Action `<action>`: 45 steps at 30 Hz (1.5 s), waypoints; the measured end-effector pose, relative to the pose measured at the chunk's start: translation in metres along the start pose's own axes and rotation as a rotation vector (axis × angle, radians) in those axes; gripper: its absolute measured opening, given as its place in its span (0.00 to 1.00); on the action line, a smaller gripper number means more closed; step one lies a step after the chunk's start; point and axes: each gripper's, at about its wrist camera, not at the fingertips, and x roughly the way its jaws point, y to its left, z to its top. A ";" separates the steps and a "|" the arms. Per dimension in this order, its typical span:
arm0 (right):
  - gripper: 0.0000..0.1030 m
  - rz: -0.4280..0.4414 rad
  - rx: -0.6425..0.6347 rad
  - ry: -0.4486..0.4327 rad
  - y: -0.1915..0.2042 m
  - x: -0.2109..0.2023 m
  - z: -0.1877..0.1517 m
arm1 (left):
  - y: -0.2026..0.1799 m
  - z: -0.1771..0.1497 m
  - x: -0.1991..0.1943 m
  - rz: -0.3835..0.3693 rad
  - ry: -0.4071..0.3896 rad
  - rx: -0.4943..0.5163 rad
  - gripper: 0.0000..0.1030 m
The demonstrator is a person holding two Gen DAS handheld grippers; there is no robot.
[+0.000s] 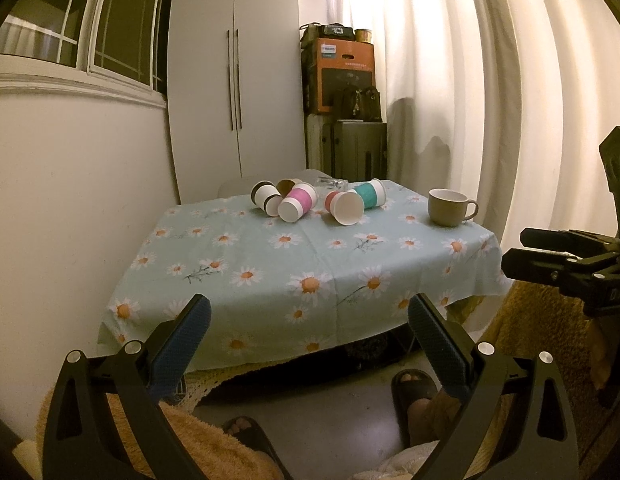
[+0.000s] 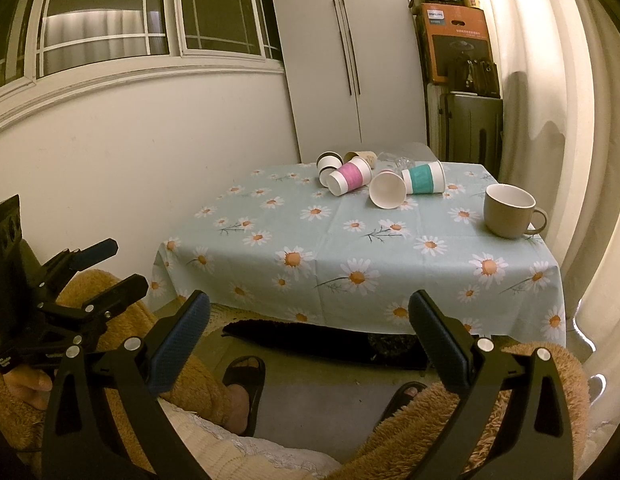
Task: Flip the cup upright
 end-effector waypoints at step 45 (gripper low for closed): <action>0.96 -0.054 -0.007 -0.017 0.005 0.004 0.022 | 0.010 0.033 0.010 -0.076 0.057 0.001 0.94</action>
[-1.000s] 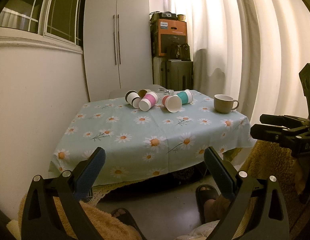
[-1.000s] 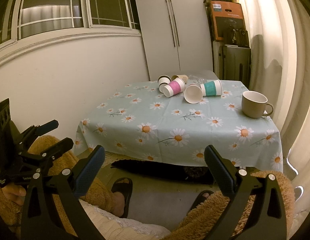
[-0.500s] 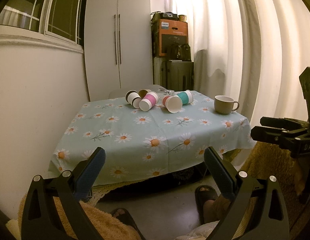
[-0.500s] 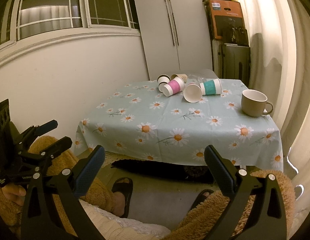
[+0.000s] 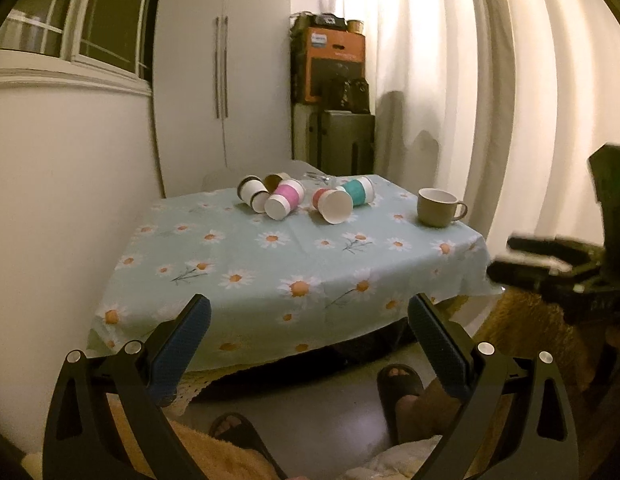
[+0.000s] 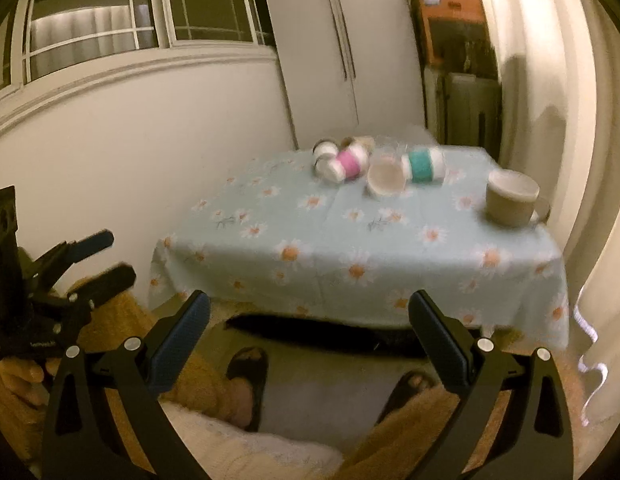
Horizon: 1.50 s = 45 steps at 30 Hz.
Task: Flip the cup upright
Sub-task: 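Move the right gripper toward the pink-banded paper cup lying on its side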
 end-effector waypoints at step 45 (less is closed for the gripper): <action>0.96 0.069 0.027 0.212 -0.128 0.251 0.168 | 0.076 0.186 0.347 -0.227 0.437 0.240 0.94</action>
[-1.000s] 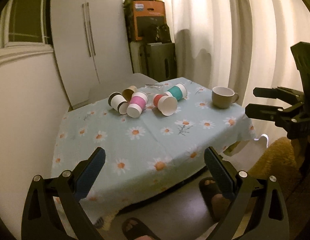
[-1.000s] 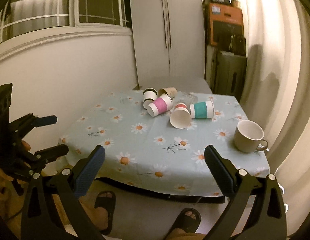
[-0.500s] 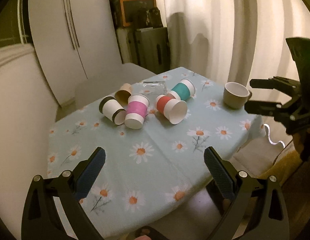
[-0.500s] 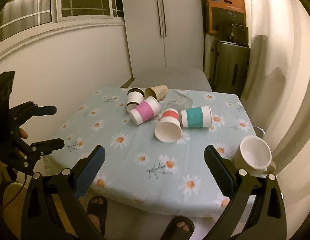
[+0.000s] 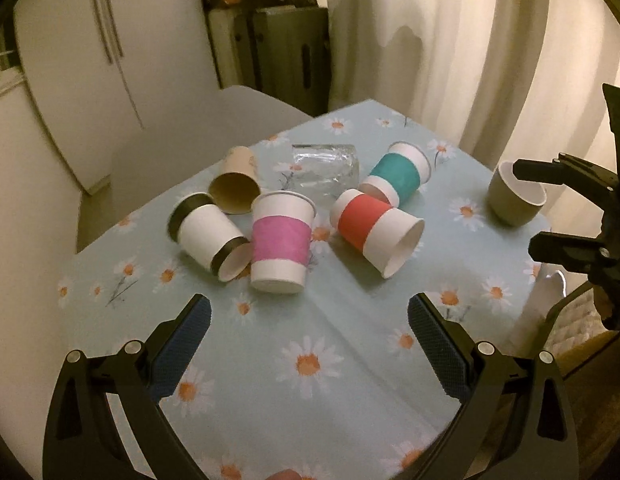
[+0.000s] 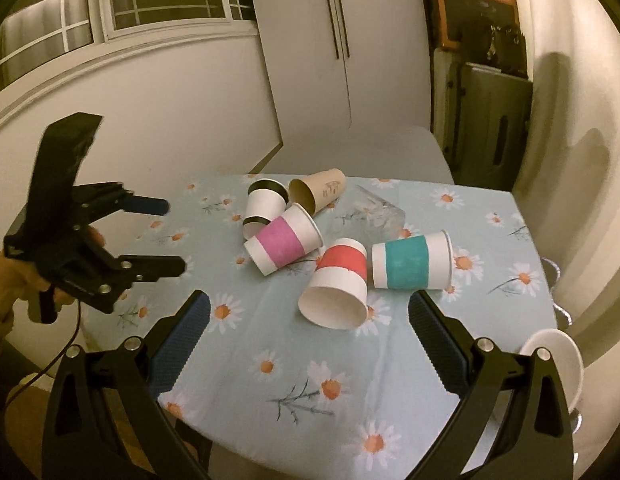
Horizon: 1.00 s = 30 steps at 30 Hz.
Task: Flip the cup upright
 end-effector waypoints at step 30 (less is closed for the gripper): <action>0.96 0.172 0.073 0.045 -0.035 0.054 0.005 | 0.009 0.054 0.152 0.028 0.233 0.174 0.79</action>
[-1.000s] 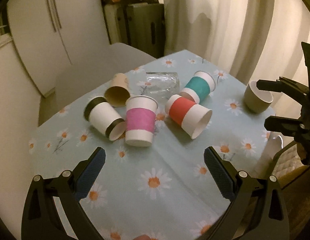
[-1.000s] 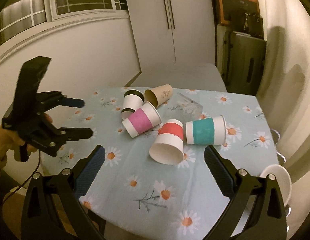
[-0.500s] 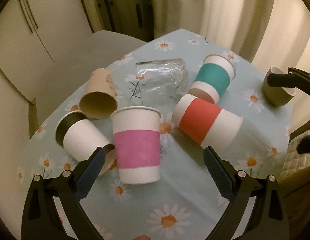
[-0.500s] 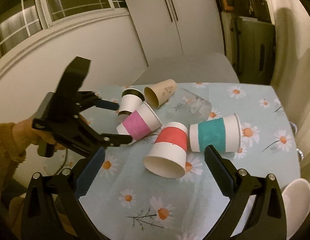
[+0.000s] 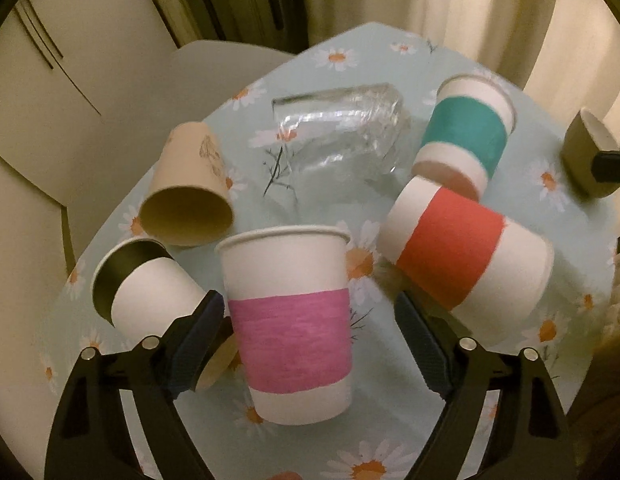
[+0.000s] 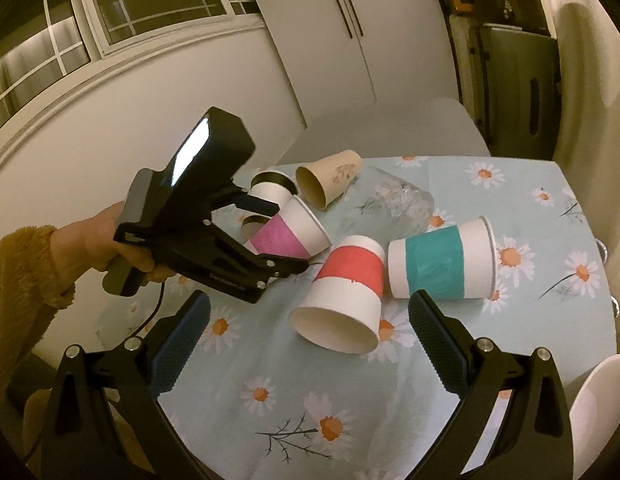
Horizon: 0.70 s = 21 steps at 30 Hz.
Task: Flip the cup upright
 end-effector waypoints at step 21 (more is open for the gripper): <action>0.96 0.014 -0.002 0.003 0.011 -0.015 0.001 | -0.006 -0.009 -0.020 -0.029 -0.010 -0.046 0.62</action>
